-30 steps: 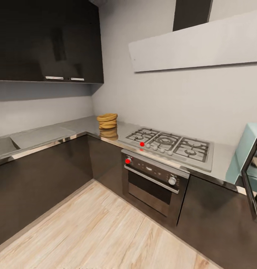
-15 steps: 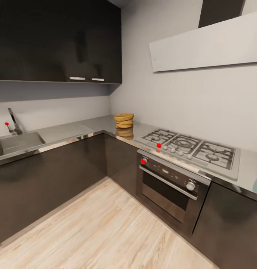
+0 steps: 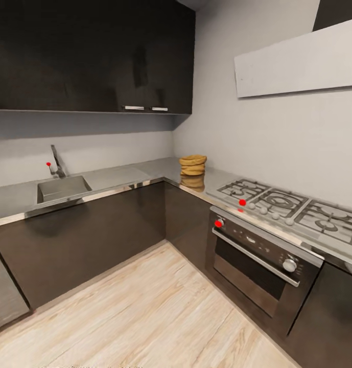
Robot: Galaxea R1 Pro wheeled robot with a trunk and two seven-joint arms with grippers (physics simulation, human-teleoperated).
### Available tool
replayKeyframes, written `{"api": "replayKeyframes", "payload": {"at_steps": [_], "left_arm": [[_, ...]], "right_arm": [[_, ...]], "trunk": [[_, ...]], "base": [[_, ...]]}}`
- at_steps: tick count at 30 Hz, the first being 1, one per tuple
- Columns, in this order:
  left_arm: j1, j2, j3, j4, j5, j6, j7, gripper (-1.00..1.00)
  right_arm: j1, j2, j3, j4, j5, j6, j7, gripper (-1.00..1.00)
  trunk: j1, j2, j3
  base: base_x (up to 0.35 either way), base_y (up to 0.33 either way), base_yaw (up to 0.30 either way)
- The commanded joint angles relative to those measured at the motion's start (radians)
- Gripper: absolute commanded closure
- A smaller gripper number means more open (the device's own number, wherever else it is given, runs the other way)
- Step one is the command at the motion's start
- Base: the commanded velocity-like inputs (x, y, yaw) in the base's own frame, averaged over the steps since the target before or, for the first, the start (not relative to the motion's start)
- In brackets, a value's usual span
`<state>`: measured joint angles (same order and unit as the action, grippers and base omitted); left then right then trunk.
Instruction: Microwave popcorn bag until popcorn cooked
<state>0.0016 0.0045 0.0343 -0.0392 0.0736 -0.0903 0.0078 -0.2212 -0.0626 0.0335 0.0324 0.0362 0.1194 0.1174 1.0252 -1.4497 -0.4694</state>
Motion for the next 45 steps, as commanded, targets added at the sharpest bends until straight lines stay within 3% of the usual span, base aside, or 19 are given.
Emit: {"api": "replayKeyframes", "payload": {"at_steps": [1, 5, 14, 45], "left_arm": [[0.0, -0.001, 0.003, -0.001, 0.008, -0.002, 0.0, -1.0], [0.0, -0.001, 0.003, -0.001, 0.008, -0.002, 0.001, -1.0], [0.001, 0.001, 0.003, -0.001, 0.009, 0.003, -0.003, -1.0], [0.0, 0.006, 0.0, -0.001, 0.012, 0.03, -0.011, -1.0]], "right_arm": [[-0.001, 0.0, 0.003, 0.001, 0.004, -0.002, 0.003, -1.0], [-0.001, -0.004, 0.002, 0.001, 0.001, -0.049, 0.003, -1.0], [-0.001, -0.004, 0.002, 0.001, 0.004, -0.056, 0.002, -1.0], [-0.001, -0.015, 0.002, 0.001, 0.004, -0.051, 0.004, -1.0]], "trunk": [[0.0, 0.0, -0.001], [0.0, 0.0, -0.001], [0.0, 0.0, -0.001], [0.0, 0.0, -0.001]], "base": [[0.0, 0.0, 0.283], [0.0, 0.0, 0.14], [0.045, 0.0, 0.006], [0.316, 0.115, 0.0]]}}
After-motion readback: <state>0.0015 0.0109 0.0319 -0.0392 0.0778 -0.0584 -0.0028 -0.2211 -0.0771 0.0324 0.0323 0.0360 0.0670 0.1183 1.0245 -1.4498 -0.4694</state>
